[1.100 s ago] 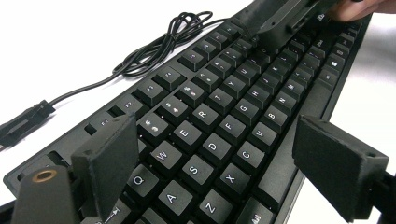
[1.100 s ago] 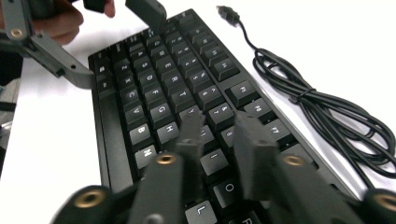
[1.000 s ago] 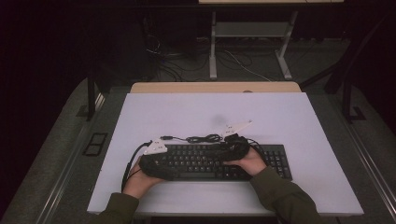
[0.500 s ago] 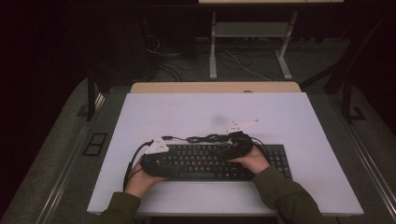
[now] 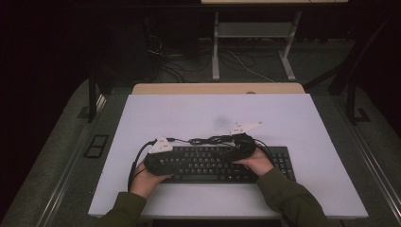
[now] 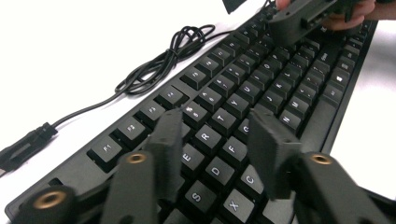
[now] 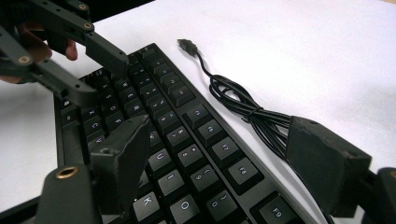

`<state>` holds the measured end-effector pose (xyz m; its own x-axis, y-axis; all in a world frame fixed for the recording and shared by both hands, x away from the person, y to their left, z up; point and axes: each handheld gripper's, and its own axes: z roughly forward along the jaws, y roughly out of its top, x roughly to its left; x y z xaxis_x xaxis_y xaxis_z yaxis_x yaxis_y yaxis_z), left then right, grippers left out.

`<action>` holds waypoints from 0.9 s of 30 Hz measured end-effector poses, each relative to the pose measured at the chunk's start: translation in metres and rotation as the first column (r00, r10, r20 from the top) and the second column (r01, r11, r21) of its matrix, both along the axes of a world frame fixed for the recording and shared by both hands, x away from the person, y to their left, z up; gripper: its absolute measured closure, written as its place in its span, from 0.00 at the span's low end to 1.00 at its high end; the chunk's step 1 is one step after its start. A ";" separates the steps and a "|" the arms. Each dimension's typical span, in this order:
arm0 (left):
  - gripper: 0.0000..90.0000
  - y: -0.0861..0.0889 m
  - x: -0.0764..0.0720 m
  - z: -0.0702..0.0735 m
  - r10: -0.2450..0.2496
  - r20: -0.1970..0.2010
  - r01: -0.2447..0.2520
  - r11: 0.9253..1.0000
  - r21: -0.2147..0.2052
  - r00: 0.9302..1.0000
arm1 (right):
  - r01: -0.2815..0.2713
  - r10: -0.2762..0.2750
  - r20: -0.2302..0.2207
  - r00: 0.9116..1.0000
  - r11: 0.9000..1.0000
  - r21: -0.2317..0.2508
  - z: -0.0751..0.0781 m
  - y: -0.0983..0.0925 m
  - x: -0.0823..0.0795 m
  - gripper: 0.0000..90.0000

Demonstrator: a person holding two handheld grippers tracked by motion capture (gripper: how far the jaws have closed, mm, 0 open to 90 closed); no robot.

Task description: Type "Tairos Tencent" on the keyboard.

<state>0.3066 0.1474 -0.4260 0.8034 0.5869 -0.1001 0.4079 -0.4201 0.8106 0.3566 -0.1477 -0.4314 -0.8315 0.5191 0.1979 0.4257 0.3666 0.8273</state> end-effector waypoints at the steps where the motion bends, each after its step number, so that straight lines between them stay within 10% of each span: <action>1: 0.69 0.000 0.001 0.000 0.000 0.002 0.000 1.000 0.001 1.000 | 0.000 0.000 0.001 1.000 1.000 -0.001 0.000 0.000 0.000 0.24; 13: 0.99 -0.006 0.009 -0.003 -0.005 -0.017 0.005 1.000 0.006 1.000 | 0.001 -0.001 0.003 1.000 1.000 0.004 0.000 0.000 0.000 0.24; 27: 0.99 -0.013 0.014 -0.010 -0.017 -0.036 0.018 0.999 0.036 0.999 | -0.003 0.003 0.008 1.000 1.000 0.001 0.000 0.001 0.000 0.24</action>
<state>0.3204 0.1344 -0.4356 0.8101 0.5763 -0.1079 0.4285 -0.4562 0.7799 0.3568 -0.1468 -0.4318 -0.8347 0.5162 0.1920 0.4182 0.3673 0.8308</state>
